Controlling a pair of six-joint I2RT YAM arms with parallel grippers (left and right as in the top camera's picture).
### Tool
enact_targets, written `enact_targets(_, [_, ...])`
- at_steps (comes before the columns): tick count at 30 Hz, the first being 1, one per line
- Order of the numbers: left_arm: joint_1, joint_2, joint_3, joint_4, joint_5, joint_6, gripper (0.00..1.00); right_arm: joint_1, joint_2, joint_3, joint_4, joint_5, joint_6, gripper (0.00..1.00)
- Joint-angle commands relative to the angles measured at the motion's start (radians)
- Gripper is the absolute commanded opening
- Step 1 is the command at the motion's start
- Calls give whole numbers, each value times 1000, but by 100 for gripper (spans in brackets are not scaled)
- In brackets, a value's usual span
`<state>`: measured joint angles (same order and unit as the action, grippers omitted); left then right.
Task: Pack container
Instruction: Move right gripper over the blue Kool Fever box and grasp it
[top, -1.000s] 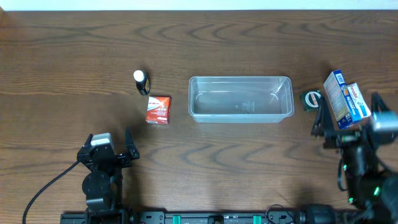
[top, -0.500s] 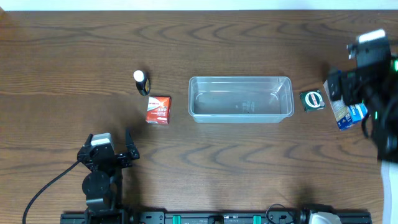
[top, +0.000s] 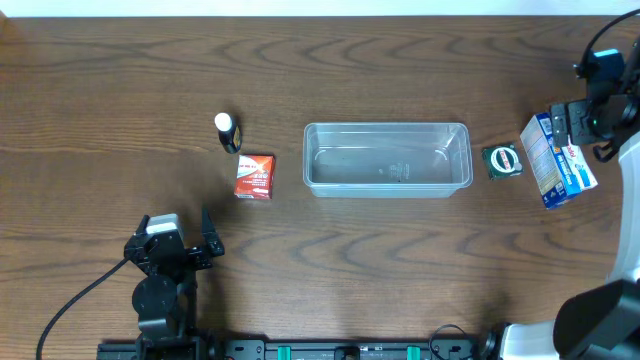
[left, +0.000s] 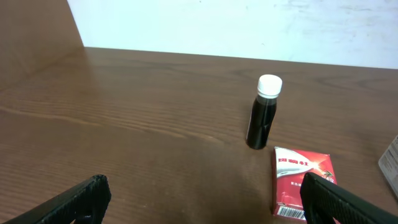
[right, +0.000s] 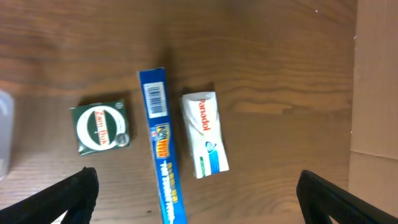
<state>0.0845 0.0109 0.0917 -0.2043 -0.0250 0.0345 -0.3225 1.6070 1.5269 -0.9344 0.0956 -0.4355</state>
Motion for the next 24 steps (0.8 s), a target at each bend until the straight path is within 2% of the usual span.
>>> enact_targets(1, [6,-7,-28,-6,11,14,98,-4,5,18,16,-8,-14,99])
enact_targets(6, [6,-7,-28,-6,11,14,98,-6,13,4,-7,-120,-29,99])
enact_targets(13, [6,-7,-28,-6,11,14,98,-8,106,-13,-21,-96,-42,99])
enact_targets(17, [6,-7,-28,-6,11,14,98,-8,172,-13,-30,-95,-42,90])
enact_targets(24, [6,-7,-28,-6,11,14,98,-8,253,-14,-27,-74,-41,80])
